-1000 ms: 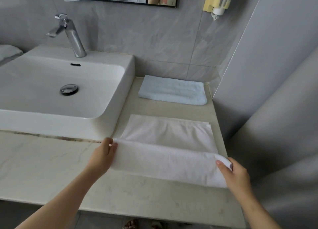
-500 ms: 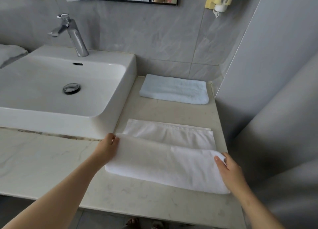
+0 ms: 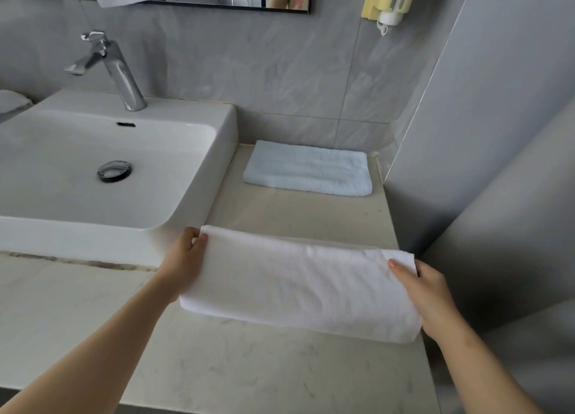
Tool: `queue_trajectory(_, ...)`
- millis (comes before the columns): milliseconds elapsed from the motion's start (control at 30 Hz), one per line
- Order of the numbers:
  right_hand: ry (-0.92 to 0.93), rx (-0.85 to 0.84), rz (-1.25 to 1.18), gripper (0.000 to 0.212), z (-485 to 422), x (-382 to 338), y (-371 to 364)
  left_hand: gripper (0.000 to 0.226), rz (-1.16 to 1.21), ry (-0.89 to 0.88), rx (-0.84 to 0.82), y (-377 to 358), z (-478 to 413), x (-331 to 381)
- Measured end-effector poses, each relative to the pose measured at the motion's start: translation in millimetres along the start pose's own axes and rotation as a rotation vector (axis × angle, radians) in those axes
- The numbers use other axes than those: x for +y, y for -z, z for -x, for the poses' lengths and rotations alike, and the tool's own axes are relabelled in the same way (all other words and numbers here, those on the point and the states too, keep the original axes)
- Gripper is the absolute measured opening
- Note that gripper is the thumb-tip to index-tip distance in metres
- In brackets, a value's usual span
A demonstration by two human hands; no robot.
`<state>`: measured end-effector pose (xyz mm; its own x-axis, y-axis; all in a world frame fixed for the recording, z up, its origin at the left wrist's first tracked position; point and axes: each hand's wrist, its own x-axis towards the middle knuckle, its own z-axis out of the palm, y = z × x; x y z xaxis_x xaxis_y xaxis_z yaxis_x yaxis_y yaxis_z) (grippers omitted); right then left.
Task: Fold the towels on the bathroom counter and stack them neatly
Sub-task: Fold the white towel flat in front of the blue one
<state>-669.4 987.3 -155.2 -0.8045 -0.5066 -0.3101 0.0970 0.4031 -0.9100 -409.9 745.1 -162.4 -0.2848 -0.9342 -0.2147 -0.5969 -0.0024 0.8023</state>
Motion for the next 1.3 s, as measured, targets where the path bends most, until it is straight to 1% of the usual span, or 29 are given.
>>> queue_trajectory(100,0.013,0.007,0.019,0.007,-12.3,-4.5,-3.2,0.022,-0.026,-0.011,0.003,-3.7,-13.0,6.7)
queue_trajectory(267,-0.066,0.003,0.043,0.024,-38.4,-2.2,-12.4,0.025,-0.21,0.02,0.022,-20.1,-39.6,10.0)
queue_trajectory(333,-0.082,0.016,0.094,0.034,-47.8,1.0,-16.4,0.025,-0.273,0.047,0.007,-26.3,-49.1,7.5)
queue_trajectory(400,-0.088,0.031,0.158,0.038,-54.4,4.9,-20.3,0.026,-0.319,0.07,-0.007,-31.6,-55.6,3.3)
queue_trajectory(567,-0.072,0.089,0.226,0.04,-61.0,13.0,-27.1,0.027,-0.466,0.06,0.018,-39.4,-58.9,-2.2)
queue_trajectory(600,-0.06,0.104,0.253,0.037,-61.7,14.5,-27.8,0.027,-0.495,0.061,0.021,-40.3,-58.2,-1.1)
queue_trajectory(667,-0.002,0.157,0.387,0.02,-58.9,12.6,-30.4,0.023,-0.536,0.064,0.042,-43.6,-54.7,2.7)
queue_trajectory(700,0.046,0.217,0.51,0.012,-55.7,11.2,-32.3,0.025,-0.549,0.043,0.061,-46.5,-50.9,5.1)
queue_trajectory(733,0.135,0.298,0.656,0.013,-54.6,12.3,-34.7,0.033,-0.57,-0.019,0.093,-50.4,-46.2,8.0)
queue_trajectory(767,0.23,0.341,0.793,0.023,-53.9,13.2,-39.5,0.043,-0.602,-0.125,0.123,-55.4,-41.2,10.5)
queue_trajectory(800,0.329,0.339,0.881,0.035,-53.2,14.1,-46.0,0.049,-0.643,-0.252,0.121,-61.8,-37.1,13.0)
queue_trajectory(833,0.437,0.306,0.954,0.044,-51.8,13.5,-53.9,0.053,-0.7,-0.358,0.059,-69.3,-33.9,16.3)
queue_trajectory(867,0.501,0.219,1.027,0.047,-52.0,11.7,-62.9,0.056,-0.762,-0.432,-0.03,-77.7,-32.5,18.6)
queue_trajectory(900,0.509,0.113,1.093,0.048,-51.4,9.5,-71.1,0.057,-0.817,-0.464,-0.127,-86.1,-31.7,19.9)
queue_trajectory(933,0.468,-0.003,1.135,0.051,-53.1,11.8,-77.5,0.053,-0.855,-0.452,-0.212,-93.1,-31.5,19.7)
queue_trajectory(967,0.425,-0.075,1.154,0.061,-55.3,15.8,-81.0,0.05,-0.869,-0.431,-0.262,-97.3,-31.4,17.9)
queue_trajectory(1000,0.417,-0.104,1.155,0.074,-57.3,20.8,-82.0,0.051,-0.869,-0.419,-0.276,-99.1,-31.2,15.2)
queue_trajectory(1033,0.427,-0.106,1.15,0.082,-58.5,25.7,-81.6,0.058,-0.867,-0.426,-0.269,-99.3,-30.0,12.4)
queue_trajectory(1100,0.461,-0.087,1.141,0.084,-60.3,34.1,-78.8,0.081,-0.886,-0.467,-0.248,-96.9,-27.0,6.2)
queue_trajectory(1133,0.473,-0.084,1.143,0.083,-60.6,35.7,-77.7,0.085,-0.896,-0.478,-0.237,-95.6,-26.3,3.3)
queue_trajectory(1200,0.485,-0.078,1.145,0.081,-60.2,36.2,-77.6,0.086,-0.891,-0.483,-0.214,-94.7,-24.7,1.7)
queue_trajectory(1300,0.427,-0.103,1.191,0.088,-57.7,30.7,-79.7,0.085,-0.906,-0.462,-0.191,-97.8,-21.6,9.1)
